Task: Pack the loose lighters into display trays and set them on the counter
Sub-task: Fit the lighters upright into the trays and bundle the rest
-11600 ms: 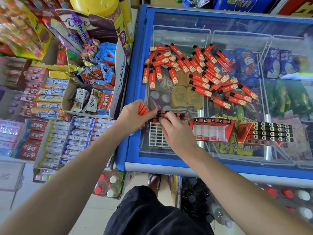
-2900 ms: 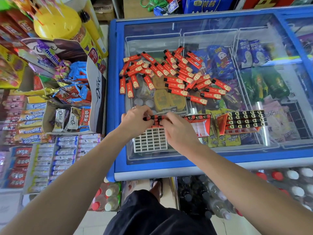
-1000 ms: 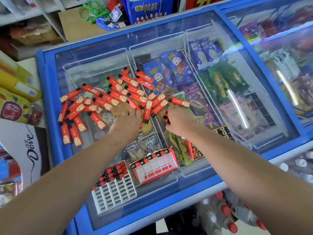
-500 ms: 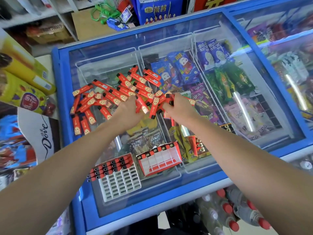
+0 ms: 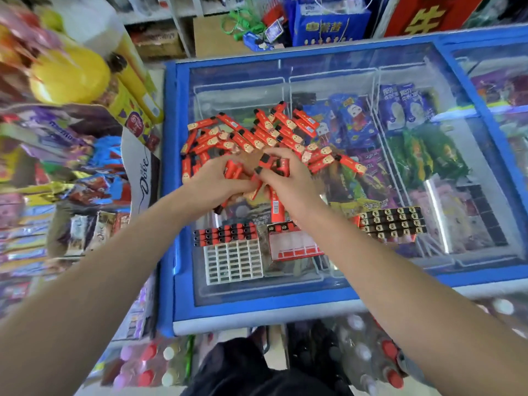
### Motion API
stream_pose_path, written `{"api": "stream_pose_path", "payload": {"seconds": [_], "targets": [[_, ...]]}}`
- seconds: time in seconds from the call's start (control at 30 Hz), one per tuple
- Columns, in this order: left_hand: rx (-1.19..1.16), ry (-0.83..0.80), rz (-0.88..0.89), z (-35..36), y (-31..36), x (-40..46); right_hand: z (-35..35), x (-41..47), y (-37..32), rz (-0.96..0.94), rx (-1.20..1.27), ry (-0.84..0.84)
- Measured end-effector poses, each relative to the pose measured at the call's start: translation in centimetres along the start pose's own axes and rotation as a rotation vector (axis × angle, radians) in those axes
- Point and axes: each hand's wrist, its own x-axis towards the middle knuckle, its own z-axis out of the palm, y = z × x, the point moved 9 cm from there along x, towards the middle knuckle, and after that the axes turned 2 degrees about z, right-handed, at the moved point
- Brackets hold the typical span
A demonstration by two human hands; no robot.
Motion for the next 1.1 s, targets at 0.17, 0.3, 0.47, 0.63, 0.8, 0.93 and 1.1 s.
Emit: {"api": "stream_pose_path", "payload": {"seconds": [0.17, 0.3, 0.47, 0.63, 0.8, 0.93, 1.1], "targets": [[0.058, 0.052, 0.015, -2.0, -2.3, -3.8, 2.6, -2.6, -0.4, -0.053, -0.112, -0.076], [0.079, 0.171, -0.008, -4.1, -5.3, -6.2, 4.7, -4.6, -0.1, -0.133, -0.266, -0.128], [0.119, 0.319, -0.099, -6.7, -10.3, -7.9, 7.3, -6.9, 1.8, -0.217, -0.422, -0.2], [0.155, 0.329, -0.211, -6.6, -14.6, -8.6, 9.5, -7.8, 3.5, -0.371, -0.643, -0.167], [0.059, 0.326, -0.29, -5.6, -17.6, -8.7, 10.9, -8.7, 4.9, -0.543, -0.897, -0.09], [-0.099, 0.355, -0.281, -5.2, -18.1, -8.6, 12.1, -8.9, 6.3, -0.629, -1.07, -0.065], [-0.115, 0.308, -0.226, -5.0, -17.6, -8.2, 12.6, -8.7, 7.2, -0.677, -1.16, -0.017]]}}
